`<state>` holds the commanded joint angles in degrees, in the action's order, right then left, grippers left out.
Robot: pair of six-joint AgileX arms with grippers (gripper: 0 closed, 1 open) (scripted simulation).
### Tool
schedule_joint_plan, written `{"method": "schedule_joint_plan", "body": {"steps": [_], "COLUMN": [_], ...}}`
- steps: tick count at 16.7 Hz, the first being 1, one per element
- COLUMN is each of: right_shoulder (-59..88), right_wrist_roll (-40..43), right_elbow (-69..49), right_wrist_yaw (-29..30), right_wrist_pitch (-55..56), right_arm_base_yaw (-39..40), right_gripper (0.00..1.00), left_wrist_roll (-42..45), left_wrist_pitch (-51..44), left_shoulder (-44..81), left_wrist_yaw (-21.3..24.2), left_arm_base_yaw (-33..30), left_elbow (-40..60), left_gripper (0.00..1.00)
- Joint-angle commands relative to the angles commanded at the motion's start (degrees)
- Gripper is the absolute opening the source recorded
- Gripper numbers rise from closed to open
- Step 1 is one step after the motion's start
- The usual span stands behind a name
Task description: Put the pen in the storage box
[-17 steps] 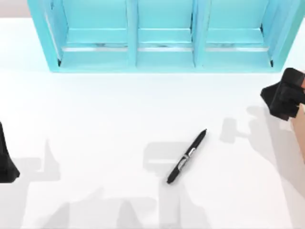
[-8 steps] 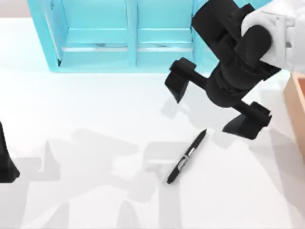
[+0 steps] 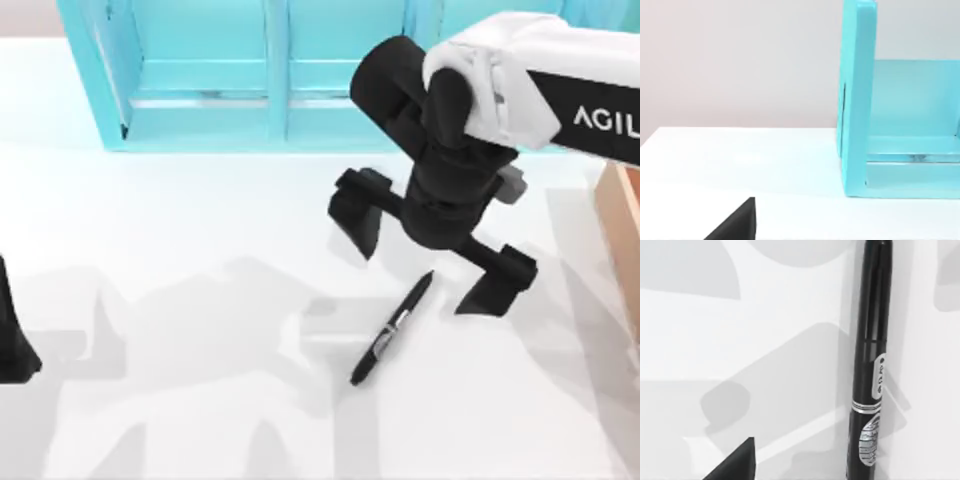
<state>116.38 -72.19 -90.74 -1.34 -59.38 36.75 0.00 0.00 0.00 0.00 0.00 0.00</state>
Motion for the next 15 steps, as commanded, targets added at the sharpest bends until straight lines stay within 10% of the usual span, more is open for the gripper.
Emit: {"method": "schedule_joint_plan", "body": {"steps": [15], "right_shoulder": [9.7], "right_wrist_roll": [-0.6], "right_elbow": [8.9], "right_wrist_yaw": [0.1], "right_wrist_pitch": [18.6], "right_arm_base_yaw": [0.4], "right_gripper": [1.00], "left_wrist_roll": [0.0], "left_wrist_pitch": [0.0], "left_shoulder": [0.0], "left_wrist_yaw": [0.0], "left_arm_base_yaw": [0.0], "left_elbow": [0.0], "left_gripper": [1.00]}}
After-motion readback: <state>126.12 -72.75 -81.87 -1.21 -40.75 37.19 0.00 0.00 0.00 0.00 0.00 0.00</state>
